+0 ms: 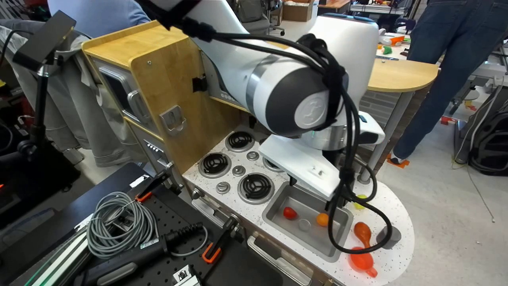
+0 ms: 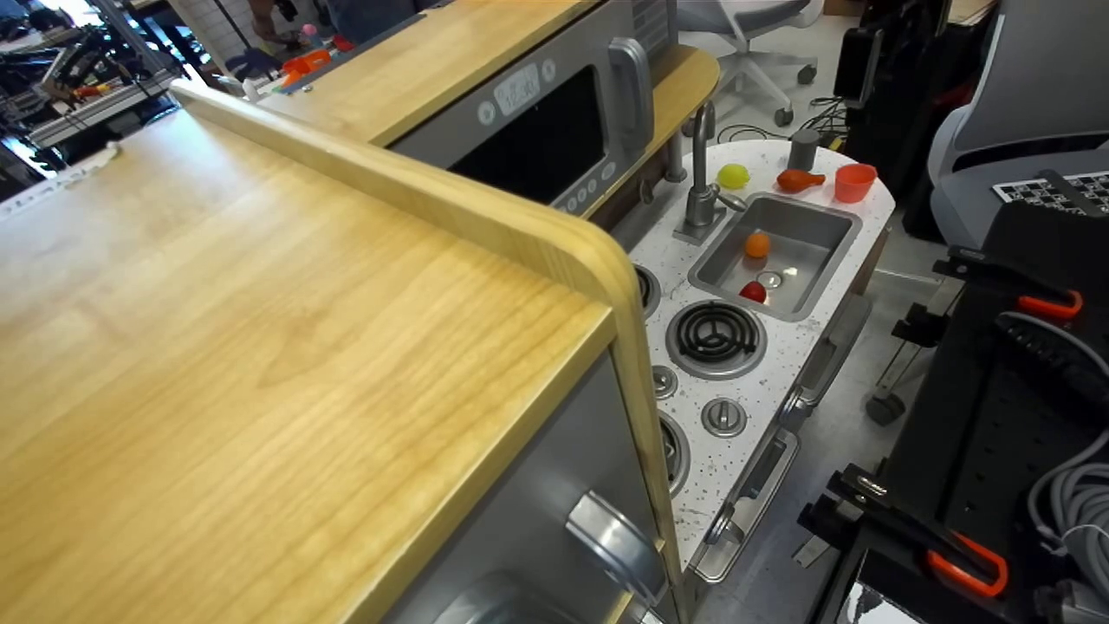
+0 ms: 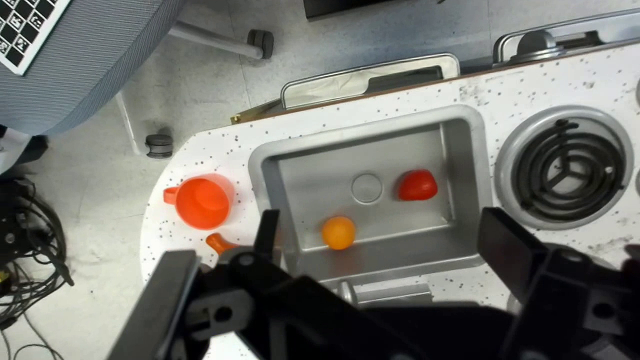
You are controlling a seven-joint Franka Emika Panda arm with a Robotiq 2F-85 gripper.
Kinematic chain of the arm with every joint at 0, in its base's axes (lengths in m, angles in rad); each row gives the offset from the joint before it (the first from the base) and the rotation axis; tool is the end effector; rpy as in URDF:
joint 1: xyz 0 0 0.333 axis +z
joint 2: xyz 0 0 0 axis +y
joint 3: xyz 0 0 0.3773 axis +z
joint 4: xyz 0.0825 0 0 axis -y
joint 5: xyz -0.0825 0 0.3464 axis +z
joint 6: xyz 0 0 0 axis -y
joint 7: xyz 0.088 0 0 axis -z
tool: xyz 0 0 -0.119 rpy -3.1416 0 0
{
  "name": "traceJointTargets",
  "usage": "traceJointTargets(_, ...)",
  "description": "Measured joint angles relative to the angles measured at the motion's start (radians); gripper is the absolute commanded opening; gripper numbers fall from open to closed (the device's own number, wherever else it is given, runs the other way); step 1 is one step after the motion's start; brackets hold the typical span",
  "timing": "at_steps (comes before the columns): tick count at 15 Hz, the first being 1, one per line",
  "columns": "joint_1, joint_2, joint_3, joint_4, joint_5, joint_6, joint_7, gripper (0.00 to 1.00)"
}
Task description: Pick the gray object and put it in the orange cup
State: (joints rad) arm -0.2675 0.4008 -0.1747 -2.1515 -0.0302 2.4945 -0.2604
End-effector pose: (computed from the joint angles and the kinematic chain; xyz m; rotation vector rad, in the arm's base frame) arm 0.5130 -0.2380 0.2854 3.0686 -0.2235 -0.1214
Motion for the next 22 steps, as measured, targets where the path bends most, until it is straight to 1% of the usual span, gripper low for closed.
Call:
traceJointTargets(7,-0.11,0.216,-0.002,0.257,0.02,-0.001,0.003,1.0)
traceJointTargets(10,-0.145,0.295,-0.002,0.357,0.02,-0.002,0.003,1.0)
traceJointTargets(16,-0.176,0.418,-0.002,0.515,0.02,-0.003,0.015,1.0)
traceJointTargets(19,-0.181,0.463,-0.003,0.564,0.021,-0.003,0.073,1.0)
traceJointTargets(22,-0.181,0.504,-0.006,0.608,0.041,-0.002,0.18,1.0)
